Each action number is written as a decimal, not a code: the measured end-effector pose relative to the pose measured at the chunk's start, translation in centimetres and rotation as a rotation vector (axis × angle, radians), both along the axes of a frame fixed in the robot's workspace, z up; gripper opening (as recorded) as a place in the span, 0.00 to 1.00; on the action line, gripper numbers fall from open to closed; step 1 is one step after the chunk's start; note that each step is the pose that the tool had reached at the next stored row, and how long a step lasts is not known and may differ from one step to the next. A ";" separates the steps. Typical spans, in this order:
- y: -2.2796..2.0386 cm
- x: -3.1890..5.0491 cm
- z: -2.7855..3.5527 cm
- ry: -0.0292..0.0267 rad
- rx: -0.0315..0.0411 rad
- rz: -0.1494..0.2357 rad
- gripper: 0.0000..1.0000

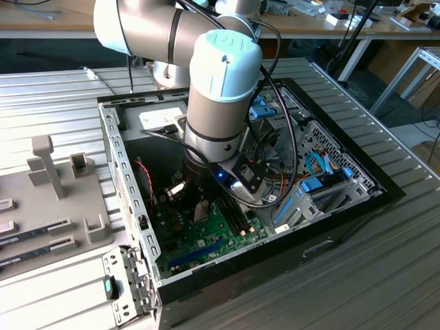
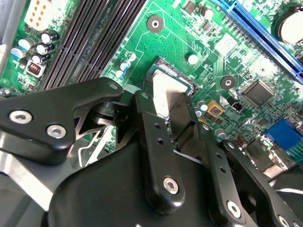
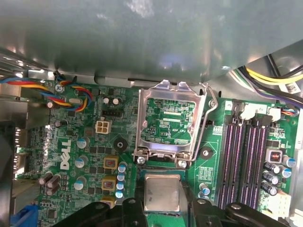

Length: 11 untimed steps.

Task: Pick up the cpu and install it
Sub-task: 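Place the cpu into insertion slot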

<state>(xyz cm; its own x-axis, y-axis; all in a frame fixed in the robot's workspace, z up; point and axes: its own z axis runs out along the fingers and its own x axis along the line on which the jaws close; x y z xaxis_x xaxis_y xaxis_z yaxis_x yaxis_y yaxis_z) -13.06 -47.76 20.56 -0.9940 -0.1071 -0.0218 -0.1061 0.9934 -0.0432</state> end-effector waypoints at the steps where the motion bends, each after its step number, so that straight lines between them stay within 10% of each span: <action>1: 0.00 -0.01 0.08 -0.0001 0.0041 -0.003 0.39; 11: -0.17 -0.23 -0.09 0.0000 0.0156 -0.019 0.39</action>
<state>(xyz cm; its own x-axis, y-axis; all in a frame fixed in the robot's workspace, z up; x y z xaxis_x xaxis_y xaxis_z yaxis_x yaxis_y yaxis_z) -13.29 -47.93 20.47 -0.9959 -0.0875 -0.0233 -0.0869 0.9958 -0.0277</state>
